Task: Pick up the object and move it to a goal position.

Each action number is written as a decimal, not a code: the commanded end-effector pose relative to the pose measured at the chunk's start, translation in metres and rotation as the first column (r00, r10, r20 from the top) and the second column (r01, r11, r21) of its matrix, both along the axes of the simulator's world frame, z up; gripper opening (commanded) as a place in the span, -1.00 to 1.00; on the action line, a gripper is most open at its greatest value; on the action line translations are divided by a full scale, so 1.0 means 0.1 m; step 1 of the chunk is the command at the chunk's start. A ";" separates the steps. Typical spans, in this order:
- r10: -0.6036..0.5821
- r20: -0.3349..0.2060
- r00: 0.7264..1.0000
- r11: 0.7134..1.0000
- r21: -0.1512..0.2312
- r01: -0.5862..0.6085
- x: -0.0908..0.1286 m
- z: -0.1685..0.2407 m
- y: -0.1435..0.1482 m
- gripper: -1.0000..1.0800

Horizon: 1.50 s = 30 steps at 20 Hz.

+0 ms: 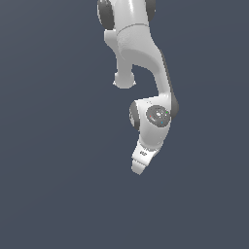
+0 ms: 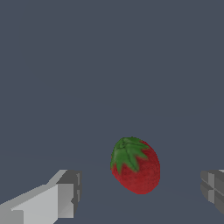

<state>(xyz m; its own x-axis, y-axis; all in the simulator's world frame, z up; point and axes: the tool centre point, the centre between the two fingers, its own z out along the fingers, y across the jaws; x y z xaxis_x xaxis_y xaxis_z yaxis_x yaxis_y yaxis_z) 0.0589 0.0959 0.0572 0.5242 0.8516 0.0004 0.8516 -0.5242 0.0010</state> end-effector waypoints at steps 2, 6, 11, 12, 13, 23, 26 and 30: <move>0.002 -0.001 1.000 1.000 0.000 -0.002 -0.01 -0.19 0.00 0.92; 0.004 -0.001 1.000 1.000 0.000 -0.004 -0.01 -0.33 0.00 0.92; 0.004 -0.001 1.000 1.000 0.000 -0.004 0.00 -0.35 0.01 -1.00; 0.004 -0.001 1.000 1.000 0.000 -0.004 0.00 -0.35 0.01 -1.00; 0.004 -0.001 1.000 1.000 0.000 -0.004 0.00 -0.35 0.01 -1.00; 0.003 -0.001 1.000 1.000 0.000 -0.003 0.00 -0.33 -0.01 -1.00; 0.003 -0.001 1.000 1.000 0.000 -0.003 0.01 -0.27 -0.05 -1.00; 0.003 -0.001 1.000 1.000 0.000 -0.003 0.02 -0.08 -0.16 -1.00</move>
